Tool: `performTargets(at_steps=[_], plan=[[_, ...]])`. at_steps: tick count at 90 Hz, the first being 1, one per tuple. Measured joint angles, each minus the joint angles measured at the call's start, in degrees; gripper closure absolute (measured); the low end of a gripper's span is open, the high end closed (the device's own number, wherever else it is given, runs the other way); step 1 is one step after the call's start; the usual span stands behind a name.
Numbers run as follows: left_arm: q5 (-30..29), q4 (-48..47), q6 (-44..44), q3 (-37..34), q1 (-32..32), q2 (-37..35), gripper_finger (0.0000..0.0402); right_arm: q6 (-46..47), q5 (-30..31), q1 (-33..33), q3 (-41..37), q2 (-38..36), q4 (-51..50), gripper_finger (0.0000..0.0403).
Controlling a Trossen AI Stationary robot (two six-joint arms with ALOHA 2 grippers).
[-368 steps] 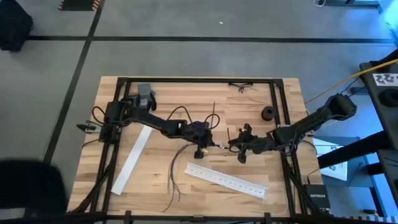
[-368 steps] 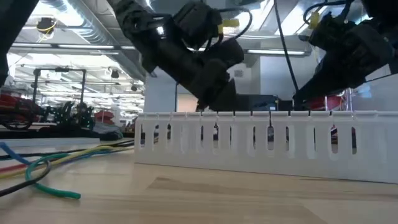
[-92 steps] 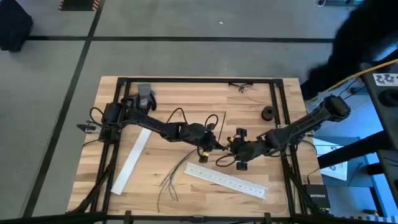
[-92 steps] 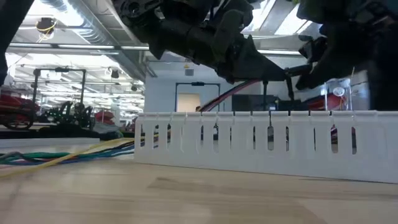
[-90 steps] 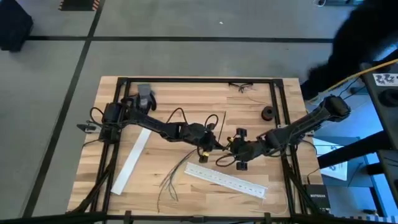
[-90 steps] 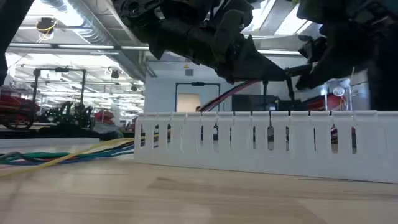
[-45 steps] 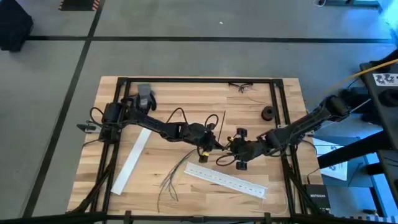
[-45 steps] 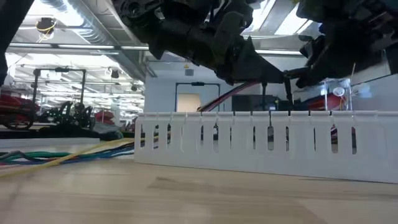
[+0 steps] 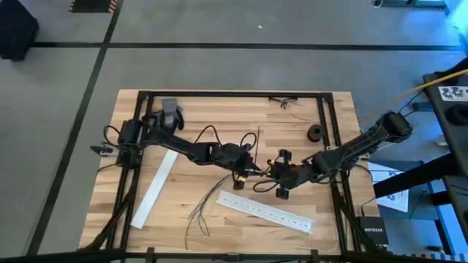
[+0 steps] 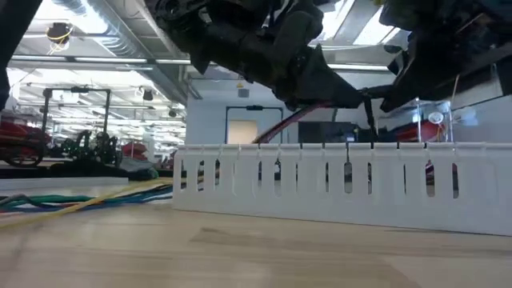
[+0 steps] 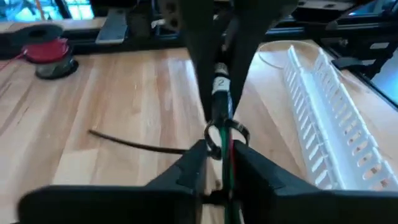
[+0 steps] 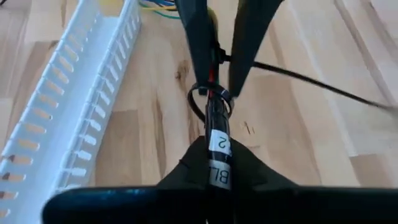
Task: Ziptie cables
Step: Wrap the cables together using the top zip tie
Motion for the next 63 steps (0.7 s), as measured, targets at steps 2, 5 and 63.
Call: performTargets(at_steps=[2, 5, 63], plan=[[0.0, -1.1, -0.1, 0.0, 0.0, -0.8, 0.0300, 0.3, 0.0, 0.0, 0.0, 0.0, -0.1, 0.0382], [-0.1, -3.4, -0.2, 0.0, 0.0, -2.3, 0.0290, 0.5, 0.1, 0.0, 0.0, 0.0, 0.0, 0.0385], [-23.3, -5.3, -20.7, -0.1, -7.5, -2.6, 0.0270, 0.3, 4.5, -3.4, 0.0, 0.0, 2.8, 0.0387]])
